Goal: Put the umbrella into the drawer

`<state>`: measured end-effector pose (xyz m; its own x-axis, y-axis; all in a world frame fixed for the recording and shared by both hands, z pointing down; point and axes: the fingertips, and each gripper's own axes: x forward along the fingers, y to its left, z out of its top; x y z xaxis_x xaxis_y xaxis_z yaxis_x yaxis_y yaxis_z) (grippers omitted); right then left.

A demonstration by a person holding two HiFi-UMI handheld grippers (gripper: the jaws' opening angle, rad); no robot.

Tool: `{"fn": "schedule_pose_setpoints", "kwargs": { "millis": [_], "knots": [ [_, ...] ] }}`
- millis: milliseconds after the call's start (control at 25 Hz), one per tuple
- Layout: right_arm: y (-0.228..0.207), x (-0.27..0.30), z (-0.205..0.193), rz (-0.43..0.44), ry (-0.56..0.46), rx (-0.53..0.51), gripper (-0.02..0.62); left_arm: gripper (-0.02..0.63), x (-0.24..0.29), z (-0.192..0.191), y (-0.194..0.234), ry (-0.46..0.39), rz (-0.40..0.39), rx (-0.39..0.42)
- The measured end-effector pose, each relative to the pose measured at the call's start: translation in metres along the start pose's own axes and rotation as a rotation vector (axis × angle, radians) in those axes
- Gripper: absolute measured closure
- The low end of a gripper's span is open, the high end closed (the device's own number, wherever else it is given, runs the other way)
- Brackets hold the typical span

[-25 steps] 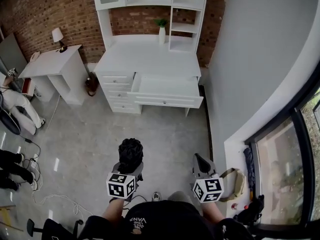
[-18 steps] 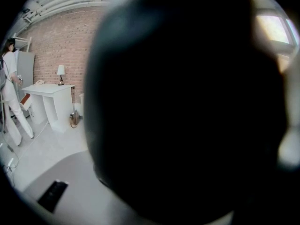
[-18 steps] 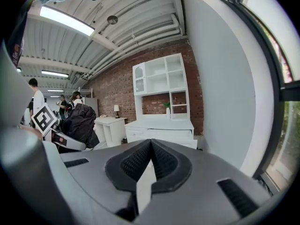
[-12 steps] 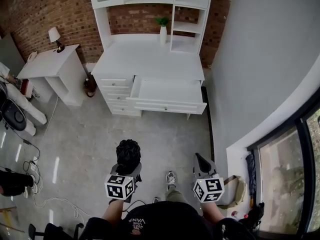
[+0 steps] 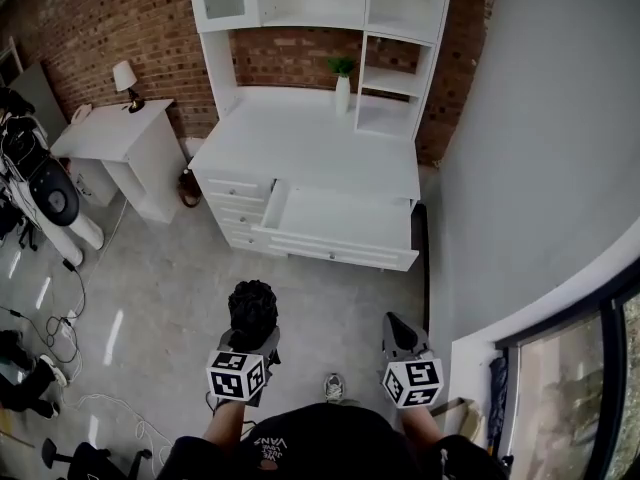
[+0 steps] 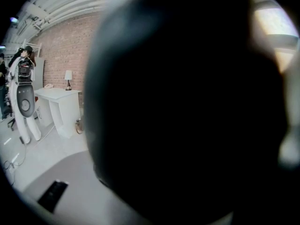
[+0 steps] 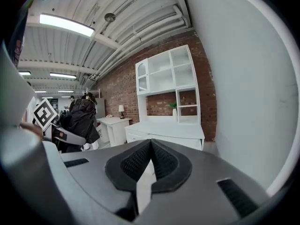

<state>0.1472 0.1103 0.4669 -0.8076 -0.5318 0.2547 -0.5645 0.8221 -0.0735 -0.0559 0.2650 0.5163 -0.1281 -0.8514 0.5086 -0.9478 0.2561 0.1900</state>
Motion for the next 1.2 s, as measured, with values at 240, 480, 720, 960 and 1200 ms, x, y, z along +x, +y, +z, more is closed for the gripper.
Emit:
{"fn": "schedule_pose_setpoints", "kwargs": {
  "millis": [240, 480, 720, 960, 1200],
  "knots": [
    [-0.04, 0.037, 0.009, 0.045, 0.012, -0.006, 0.603, 0.376, 0.041, 0.022, -0.007, 0.006, 0.044, -0.01],
    [-0.067, 0.063, 0.008, 0.094, 0.035, -0.001, 0.603, 0.376, 0.071, 0.031, -0.013, 0.03, 0.07, -0.022],
    [-0.078, 0.09, 0.008, 0.098, 0.045, 0.023, 0.603, 0.376, 0.1, 0.041, -0.002, 0.065, 0.069, -0.011],
    [-0.085, 0.126, 0.013, 0.042, 0.049, 0.015, 0.603, 0.376, 0.146, 0.064, 0.018, 0.077, 0.003, 0.027],
    [-0.089, 0.181, 0.03, -0.044, 0.063, 0.028, 0.603, 0.376, 0.203, 0.105, 0.053, 0.095, -0.081, 0.07]
  ]
}}
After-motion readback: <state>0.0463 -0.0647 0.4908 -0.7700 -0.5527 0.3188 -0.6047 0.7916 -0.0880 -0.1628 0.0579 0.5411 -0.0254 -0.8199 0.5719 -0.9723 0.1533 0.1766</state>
